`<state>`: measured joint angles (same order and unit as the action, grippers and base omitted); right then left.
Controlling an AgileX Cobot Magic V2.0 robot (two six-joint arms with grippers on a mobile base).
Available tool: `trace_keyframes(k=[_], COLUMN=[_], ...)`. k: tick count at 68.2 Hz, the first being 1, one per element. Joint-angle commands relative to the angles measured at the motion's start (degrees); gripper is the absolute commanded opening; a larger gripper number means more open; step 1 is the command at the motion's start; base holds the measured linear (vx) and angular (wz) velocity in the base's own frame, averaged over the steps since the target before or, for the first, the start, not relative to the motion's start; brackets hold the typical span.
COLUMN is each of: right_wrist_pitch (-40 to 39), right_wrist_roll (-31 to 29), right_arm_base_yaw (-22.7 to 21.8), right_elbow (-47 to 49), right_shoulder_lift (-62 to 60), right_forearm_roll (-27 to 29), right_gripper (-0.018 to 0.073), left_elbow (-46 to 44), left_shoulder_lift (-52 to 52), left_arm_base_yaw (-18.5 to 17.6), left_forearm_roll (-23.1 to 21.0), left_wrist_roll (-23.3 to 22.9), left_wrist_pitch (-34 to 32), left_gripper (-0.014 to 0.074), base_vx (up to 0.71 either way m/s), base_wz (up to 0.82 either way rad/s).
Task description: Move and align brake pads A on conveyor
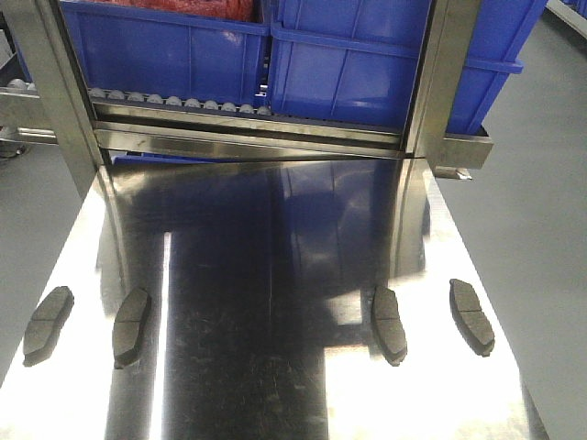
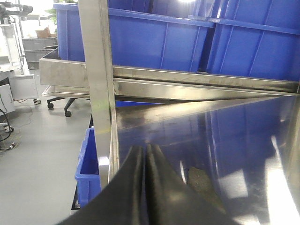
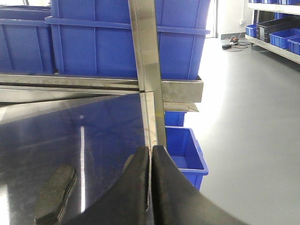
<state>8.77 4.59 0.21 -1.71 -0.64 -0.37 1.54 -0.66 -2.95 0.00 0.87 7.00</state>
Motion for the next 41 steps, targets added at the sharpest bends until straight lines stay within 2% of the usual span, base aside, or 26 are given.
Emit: trace_keyframes(k=[1,41], right_wrist_pitch=[-4.1,-4.1], right_wrist_roll=[-0.2,-0.2], right_arm_base_yaw=[-0.2,-0.2], right_elbow=[-0.9,-0.9], right_shoulder_lift=[-0.8,-0.8], right_forearm_roll=[-0.4,-0.4], right_gripper=[-0.0003,-0.0003], left_elbow=[-1.1,-1.1], left_shoulder_lift=[-0.8,-0.8], left_arm_base_yaw=[0.0,0.0], left_forearm_roll=[0.0,0.0], left_wrist_roll=[-0.1,-0.1], left_wrist_pitch=[-4.1,-4.1], left_gripper=[-0.0006,-0.0006], base_vx=[0.0,0.0], base_wz=[0.0,0.0])
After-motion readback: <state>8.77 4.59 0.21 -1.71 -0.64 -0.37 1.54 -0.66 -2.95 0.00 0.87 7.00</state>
